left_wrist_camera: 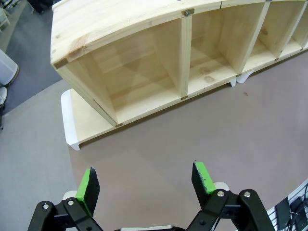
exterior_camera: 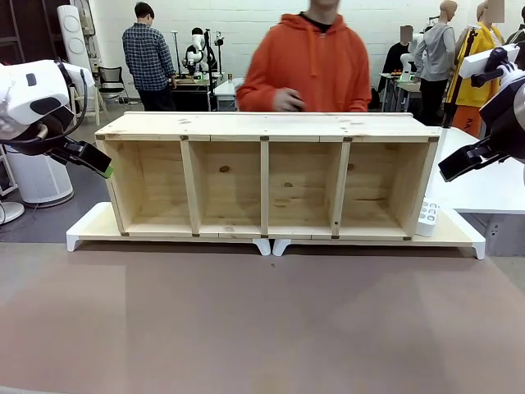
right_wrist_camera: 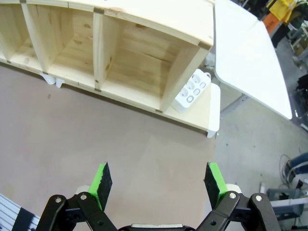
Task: Perform cable management.
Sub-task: When the cord part of the Power Cable appears at the lower middle area of the table and stops, grasp the cord part of the Power Cable.
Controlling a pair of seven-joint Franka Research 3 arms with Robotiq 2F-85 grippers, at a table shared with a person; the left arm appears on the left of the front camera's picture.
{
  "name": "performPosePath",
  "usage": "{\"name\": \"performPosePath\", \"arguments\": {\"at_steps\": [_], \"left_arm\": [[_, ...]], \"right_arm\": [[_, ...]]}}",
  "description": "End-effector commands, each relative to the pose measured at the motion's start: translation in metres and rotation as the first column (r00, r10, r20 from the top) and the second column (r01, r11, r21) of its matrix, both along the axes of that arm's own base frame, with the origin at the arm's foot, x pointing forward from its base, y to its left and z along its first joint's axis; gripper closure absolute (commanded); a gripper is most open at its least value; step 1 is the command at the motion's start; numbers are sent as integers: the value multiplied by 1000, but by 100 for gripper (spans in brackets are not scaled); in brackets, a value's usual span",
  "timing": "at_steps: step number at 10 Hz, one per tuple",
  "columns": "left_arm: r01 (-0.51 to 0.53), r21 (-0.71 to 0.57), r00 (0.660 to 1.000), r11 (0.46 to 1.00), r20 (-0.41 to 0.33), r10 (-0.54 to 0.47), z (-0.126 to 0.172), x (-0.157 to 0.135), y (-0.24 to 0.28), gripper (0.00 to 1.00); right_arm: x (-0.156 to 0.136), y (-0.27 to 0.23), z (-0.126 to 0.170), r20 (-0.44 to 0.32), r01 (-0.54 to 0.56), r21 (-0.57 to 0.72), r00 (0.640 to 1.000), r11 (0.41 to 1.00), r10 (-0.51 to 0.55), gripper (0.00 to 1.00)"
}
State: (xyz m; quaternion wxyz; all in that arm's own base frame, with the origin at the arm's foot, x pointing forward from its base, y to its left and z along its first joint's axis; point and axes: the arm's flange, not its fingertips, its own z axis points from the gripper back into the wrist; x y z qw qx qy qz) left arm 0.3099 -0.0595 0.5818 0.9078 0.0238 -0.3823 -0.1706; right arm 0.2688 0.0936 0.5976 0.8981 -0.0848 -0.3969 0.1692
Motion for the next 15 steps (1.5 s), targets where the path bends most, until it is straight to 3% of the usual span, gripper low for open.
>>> {"name": "performPosePath", "arguments": {"at_steps": [1, 15], "left_arm": [[-8, -4, 1000, 1000, 11, 8, 1, 1, 2, 0], [-8, -4, 1000, 1000, 11, 8, 1, 1, 2, 0]], "right_arm": [[0, 0, 0, 1, -2, -4, 1000, 1000, 2, 0], [0, 0, 0, 1, -2, -4, 1000, 1000, 2, 0]]}}
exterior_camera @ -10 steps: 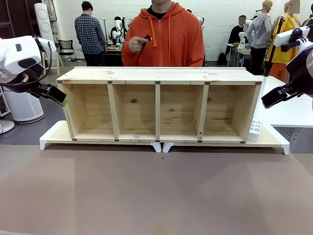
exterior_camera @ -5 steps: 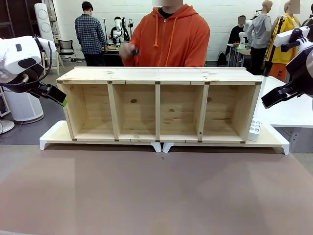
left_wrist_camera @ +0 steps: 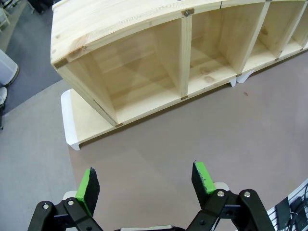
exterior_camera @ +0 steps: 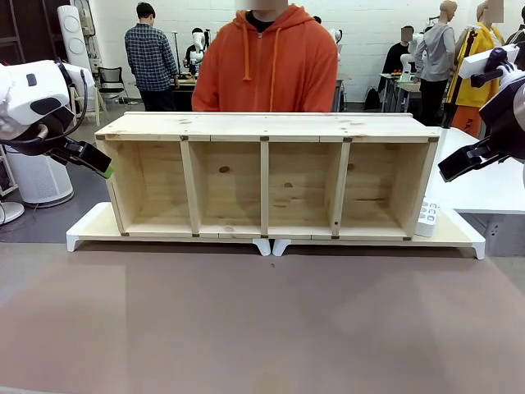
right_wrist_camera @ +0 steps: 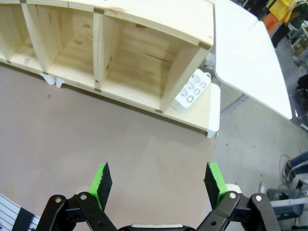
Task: Perform cable management.
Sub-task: When the cord part of the Power Cable appears at the lower middle area of the table and stops, grasp the cord part of the Power Cable.
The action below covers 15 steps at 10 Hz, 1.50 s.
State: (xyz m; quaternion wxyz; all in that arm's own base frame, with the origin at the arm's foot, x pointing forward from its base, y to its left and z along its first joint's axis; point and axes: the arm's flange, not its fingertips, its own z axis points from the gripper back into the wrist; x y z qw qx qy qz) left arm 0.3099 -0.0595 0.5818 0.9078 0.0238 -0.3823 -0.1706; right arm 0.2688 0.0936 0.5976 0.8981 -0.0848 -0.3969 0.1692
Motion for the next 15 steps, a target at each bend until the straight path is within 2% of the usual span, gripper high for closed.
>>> {"name": "performPosePath", "arguments": {"at_steps": [1, 15], "left_arm": [[-8, -4, 1000, 1000, 11, 8, 1, 1, 2, 0], [-8, -4, 1000, 1000, 11, 8, 1, 1, 2, 0]], "right_arm": [[0, 0, 0, 1, -2, -4, 1000, 1000, 2, 0], [0, 0, 0, 1, -2, -4, 1000, 1000, 2, 0]]}}
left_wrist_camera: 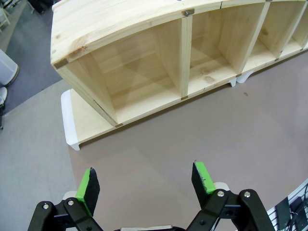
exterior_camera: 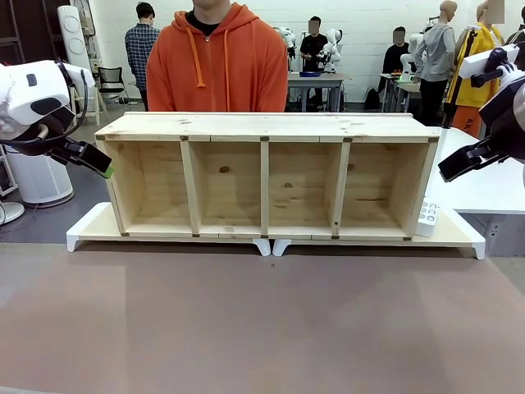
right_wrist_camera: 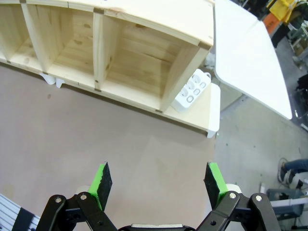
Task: Perform cable management.
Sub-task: When the cord part of the Power Cable appears at the lower middle area of the table and stops, grasp the cord part of the Power Cable.
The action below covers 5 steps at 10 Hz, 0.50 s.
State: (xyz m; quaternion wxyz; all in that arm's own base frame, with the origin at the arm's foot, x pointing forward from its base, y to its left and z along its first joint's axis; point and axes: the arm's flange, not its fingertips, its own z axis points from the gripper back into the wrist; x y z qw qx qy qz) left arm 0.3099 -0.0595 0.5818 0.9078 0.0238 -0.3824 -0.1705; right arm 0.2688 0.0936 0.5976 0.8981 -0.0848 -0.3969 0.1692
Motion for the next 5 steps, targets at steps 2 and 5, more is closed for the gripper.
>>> {"name": "performPosePath", "arguments": {"at_steps": [2, 5], "left_arm": [[-8, -4, 1000, 1000, 11, 8, 1, 1, 2, 0], [-8, -4, 1000, 1000, 11, 8, 1, 1, 2, 0]], "right_arm": [[0, 0, 0, 1, -2, -4, 1000, 1000, 2, 0], [0, 0, 0, 1, -2, -4, 1000, 1000, 2, 0]]}}
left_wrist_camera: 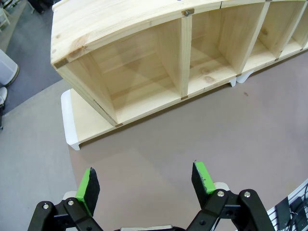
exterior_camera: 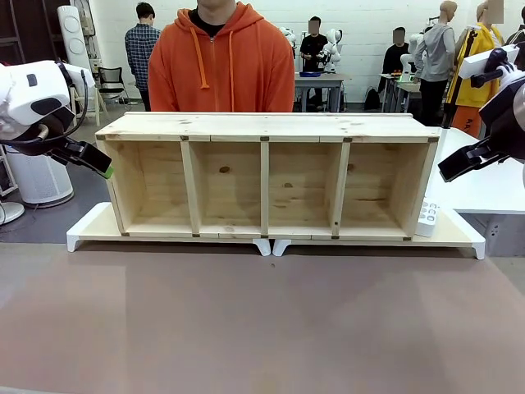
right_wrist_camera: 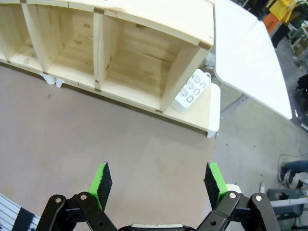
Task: Perform cable management.
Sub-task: When the cord part of the Power Cable appears at the lower middle area of the table and stops, grasp the cord part of the Power Cable.
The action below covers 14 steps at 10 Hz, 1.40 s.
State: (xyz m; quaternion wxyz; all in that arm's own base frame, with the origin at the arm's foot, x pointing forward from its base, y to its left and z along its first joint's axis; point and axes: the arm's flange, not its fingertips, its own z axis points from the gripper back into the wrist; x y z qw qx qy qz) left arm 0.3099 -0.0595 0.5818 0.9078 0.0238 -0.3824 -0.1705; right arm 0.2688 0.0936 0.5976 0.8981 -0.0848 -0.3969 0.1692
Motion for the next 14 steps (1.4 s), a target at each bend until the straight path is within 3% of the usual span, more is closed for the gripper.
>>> {"name": "performPosePath", "arguments": {"at_steps": [1, 14], "left_arm": [[-8, -4, 1000, 1000, 11, 8, 1, 1, 2, 0], [-8, -4, 1000, 1000, 11, 8, 1, 1, 2, 0]], "right_arm": [[0, 0, 0, 1, -2, -4, 1000, 1000, 2, 0], [0, 0, 0, 1, -2, -4, 1000, 1000, 2, 0]]}}
